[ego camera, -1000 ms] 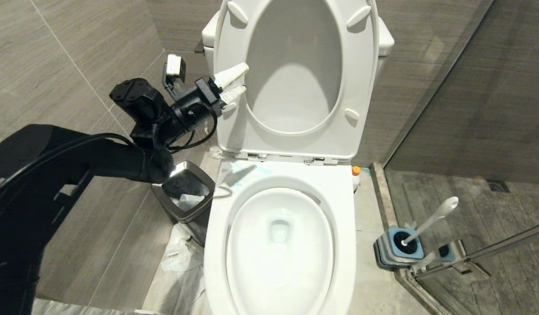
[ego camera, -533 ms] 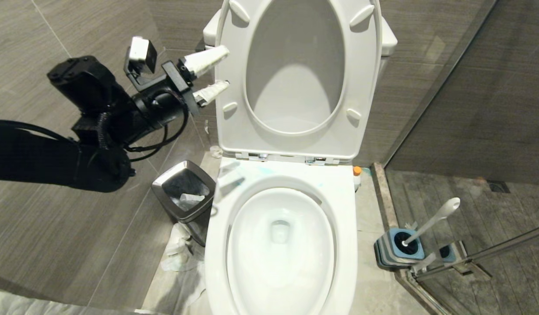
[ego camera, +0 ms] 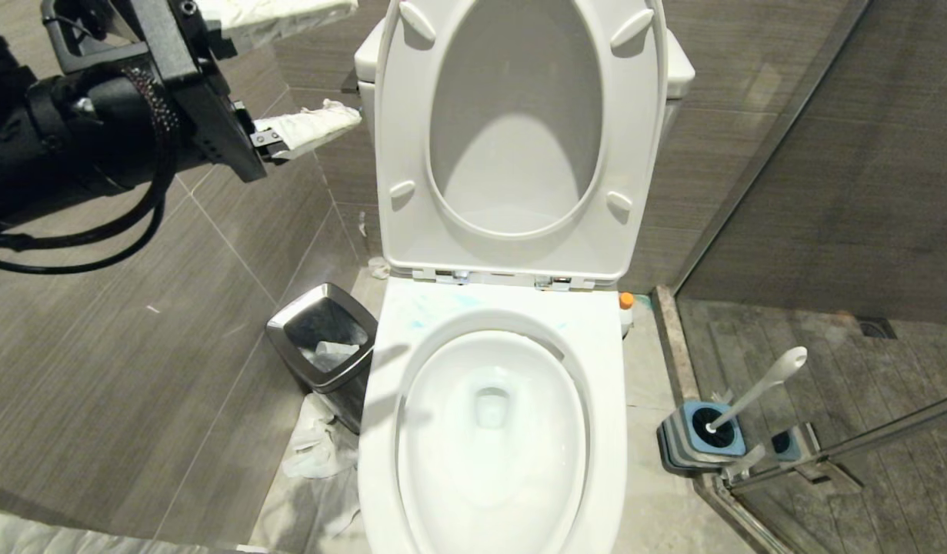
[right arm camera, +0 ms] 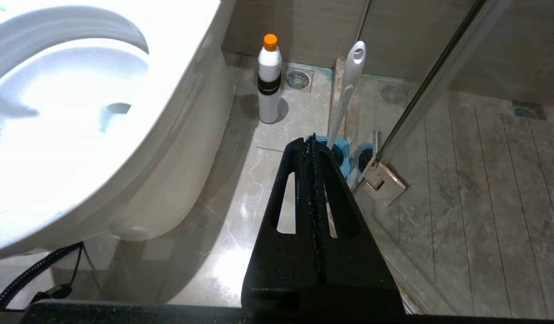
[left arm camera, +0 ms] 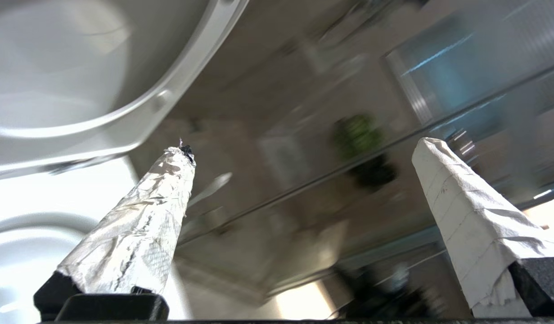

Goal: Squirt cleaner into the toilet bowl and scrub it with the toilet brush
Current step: Use the left hand to lift the toilet lid slightly, then pour in the cleaning agent

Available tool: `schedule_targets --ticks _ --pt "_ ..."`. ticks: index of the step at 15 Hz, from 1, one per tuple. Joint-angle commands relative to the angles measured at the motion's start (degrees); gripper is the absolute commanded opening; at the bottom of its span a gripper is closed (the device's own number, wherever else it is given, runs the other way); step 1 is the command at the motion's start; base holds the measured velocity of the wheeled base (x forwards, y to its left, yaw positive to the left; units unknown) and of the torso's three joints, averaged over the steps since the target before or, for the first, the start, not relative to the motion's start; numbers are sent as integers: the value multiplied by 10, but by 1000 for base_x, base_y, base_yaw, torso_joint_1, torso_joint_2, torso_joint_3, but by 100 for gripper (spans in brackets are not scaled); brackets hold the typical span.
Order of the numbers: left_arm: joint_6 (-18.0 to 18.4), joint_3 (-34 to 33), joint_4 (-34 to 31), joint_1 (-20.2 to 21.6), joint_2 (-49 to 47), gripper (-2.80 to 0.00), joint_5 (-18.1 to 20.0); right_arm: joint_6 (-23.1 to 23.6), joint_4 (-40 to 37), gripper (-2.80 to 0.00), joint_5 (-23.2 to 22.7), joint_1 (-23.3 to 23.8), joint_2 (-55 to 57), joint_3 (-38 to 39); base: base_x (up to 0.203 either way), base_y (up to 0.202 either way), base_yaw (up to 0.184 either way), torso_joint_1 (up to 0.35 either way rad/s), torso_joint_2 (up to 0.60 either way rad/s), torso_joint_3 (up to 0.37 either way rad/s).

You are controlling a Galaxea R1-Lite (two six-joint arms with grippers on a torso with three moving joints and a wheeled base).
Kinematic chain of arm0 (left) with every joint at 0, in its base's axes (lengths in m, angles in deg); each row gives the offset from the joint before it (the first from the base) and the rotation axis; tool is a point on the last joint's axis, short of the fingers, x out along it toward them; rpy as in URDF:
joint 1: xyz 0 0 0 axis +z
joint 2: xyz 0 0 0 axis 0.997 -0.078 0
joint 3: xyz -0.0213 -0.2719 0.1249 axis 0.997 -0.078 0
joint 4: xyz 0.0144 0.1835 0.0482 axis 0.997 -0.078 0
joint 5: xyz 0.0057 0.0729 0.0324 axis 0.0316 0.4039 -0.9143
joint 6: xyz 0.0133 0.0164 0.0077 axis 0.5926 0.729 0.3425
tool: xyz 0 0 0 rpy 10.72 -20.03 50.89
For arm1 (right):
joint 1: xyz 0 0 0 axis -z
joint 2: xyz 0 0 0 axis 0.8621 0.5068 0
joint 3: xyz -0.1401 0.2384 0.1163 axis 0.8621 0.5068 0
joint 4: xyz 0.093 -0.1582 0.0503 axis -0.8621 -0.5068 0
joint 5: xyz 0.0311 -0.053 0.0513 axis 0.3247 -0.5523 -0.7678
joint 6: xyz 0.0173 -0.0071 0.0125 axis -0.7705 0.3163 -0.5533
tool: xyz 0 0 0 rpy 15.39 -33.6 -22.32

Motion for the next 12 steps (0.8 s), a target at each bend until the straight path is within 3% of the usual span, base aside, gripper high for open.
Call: schedule_targets --ticks 1,2,3,7,9,10,12 --pt "163 -1 -116 -5 62 0 -7 0 0 -280 0 0 0 7 0 0 0 0 0 0" --pt "224 0 -160 -11 78 0 -20 -1 0 -280 0 0 0 7 0 0 0 0 0 0" --pt "259 0 -188 -21 96 0 -44 0 0 -280 0 0 0 7 0 0 0 0 0 0" --pt "336 -2 -236 -63 145 0 -185 0 0 -280 0 0 0 7 0 0 0 0 0 0" --pt "369 -2 -261 -70 176 0 -209 0 0 -280 0 0 0 7 0 0 0 0 0 0" --pt "376 -2 -268 -71 190 -280 -212 0 0 -280 0 0 0 7 0 0 0 0 0 0" --pt "379 -2 -270 -70 212 -280 -221 0 0 -280 0 0 0 7 0 0 0 0 0 0"
